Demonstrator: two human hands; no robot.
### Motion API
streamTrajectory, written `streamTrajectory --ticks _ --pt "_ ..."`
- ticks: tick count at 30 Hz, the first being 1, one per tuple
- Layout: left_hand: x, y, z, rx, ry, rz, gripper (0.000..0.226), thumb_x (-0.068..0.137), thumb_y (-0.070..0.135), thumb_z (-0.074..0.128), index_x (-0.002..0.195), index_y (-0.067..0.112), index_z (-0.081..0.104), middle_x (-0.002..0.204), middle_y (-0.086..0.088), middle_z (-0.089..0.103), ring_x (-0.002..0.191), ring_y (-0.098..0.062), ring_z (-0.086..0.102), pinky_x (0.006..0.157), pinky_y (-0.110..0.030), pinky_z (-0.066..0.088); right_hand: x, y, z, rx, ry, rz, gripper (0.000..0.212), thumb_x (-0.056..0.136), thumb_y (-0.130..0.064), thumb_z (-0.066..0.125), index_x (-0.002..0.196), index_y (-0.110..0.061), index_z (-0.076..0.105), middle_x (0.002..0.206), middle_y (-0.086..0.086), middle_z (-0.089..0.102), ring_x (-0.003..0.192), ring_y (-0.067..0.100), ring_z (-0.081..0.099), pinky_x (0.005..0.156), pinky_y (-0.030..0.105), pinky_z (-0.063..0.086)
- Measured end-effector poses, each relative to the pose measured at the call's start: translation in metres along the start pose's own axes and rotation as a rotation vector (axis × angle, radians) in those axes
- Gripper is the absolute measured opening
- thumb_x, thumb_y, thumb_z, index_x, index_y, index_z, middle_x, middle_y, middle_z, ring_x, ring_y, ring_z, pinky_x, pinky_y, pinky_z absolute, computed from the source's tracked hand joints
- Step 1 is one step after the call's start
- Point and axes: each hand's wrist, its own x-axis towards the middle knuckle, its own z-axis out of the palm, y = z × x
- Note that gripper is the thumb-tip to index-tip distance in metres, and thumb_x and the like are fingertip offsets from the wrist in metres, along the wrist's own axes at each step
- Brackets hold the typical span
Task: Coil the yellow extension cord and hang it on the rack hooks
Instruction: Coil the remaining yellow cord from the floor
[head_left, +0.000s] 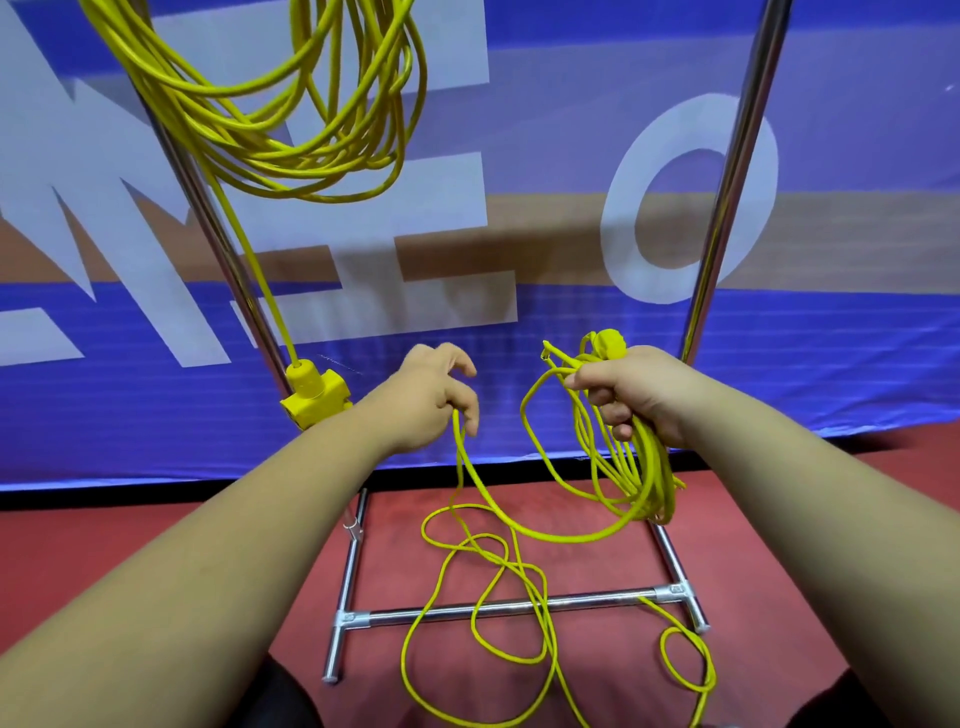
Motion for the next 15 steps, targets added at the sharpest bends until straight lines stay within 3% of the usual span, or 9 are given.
streamTrajectory --ticks 3,5,9,11,13,15 --pt "0.005 0.0 -0.006 -0.03 0.186 -0.07 0.058 0.09 -0.01 0.05 0.088 0.039 0.081 0.109 0.003 0.048 0.1 -0.02 0.054 0.083 -0.039 0.052 0.002 0.002 0.003 -0.035 0.002 0.003 0.026 0.091 -0.015 0.075 0.076 -0.011 0.054 0.056 0.001 0.041 0.041 0.014 0.038 0.043 0.026 0.037" --pt "0.009 -0.002 -0.011 -0.09 0.184 -0.133 0.058 0.091 -0.009 0.049 0.099 0.039 0.08 0.104 0.001 0.061 0.09 -0.02 0.066 0.078 -0.037 0.058 0.005 0.005 0.006 -0.037 0.029 -0.003 0.017 0.09 -0.014 0.076 0.086 -0.008 0.06 0.058 0.003 0.044 0.042 0.016 0.04 0.043 0.027 0.039" --pt "0.01 0.01 -0.011 -0.677 0.121 -0.406 0.033 0.094 -0.003 0.057 0.097 0.018 0.082 0.103 -0.008 0.079 0.086 -0.014 0.078 0.087 -0.034 0.062 0.011 0.01 0.01 -0.035 0.091 0.002 0.02 0.089 -0.012 0.076 0.081 -0.006 0.059 0.056 0.006 0.045 0.043 0.019 0.043 0.046 0.029 0.042" --pt "0.005 0.022 -0.013 -0.927 0.144 -0.455 0.019 0.096 0.008 0.062 0.098 0.007 0.081 0.1 -0.019 0.077 0.072 -0.02 0.074 0.074 -0.033 0.063 0.013 0.011 0.012 -0.045 0.105 0.008 0.028 0.09 -0.012 0.075 0.071 -0.008 0.055 0.052 0.007 0.045 0.043 0.021 0.043 0.048 0.03 0.043" --pt "0.0 0.027 -0.018 -0.948 0.144 -0.321 0.022 0.101 0.011 0.057 0.106 0.009 0.079 0.094 -0.016 0.072 0.059 -0.016 0.053 0.056 -0.026 0.049 0.014 0.012 0.014 -0.053 0.128 0.007 0.031 0.091 -0.015 0.075 0.068 -0.009 0.055 0.054 0.009 0.048 0.045 0.023 0.045 0.05 0.032 0.045" --pt "-0.005 0.026 -0.027 -0.976 0.054 -0.152 0.03 0.107 0.01 0.05 0.126 0.019 0.072 0.094 -0.007 0.069 0.057 -0.014 0.034 0.054 -0.024 0.037 0.015 0.014 0.015 -0.033 0.16 -0.005 0.03 0.093 -0.016 0.074 0.07 -0.008 0.057 0.057 0.008 0.051 0.044 0.02 0.049 0.05 0.031 0.049"
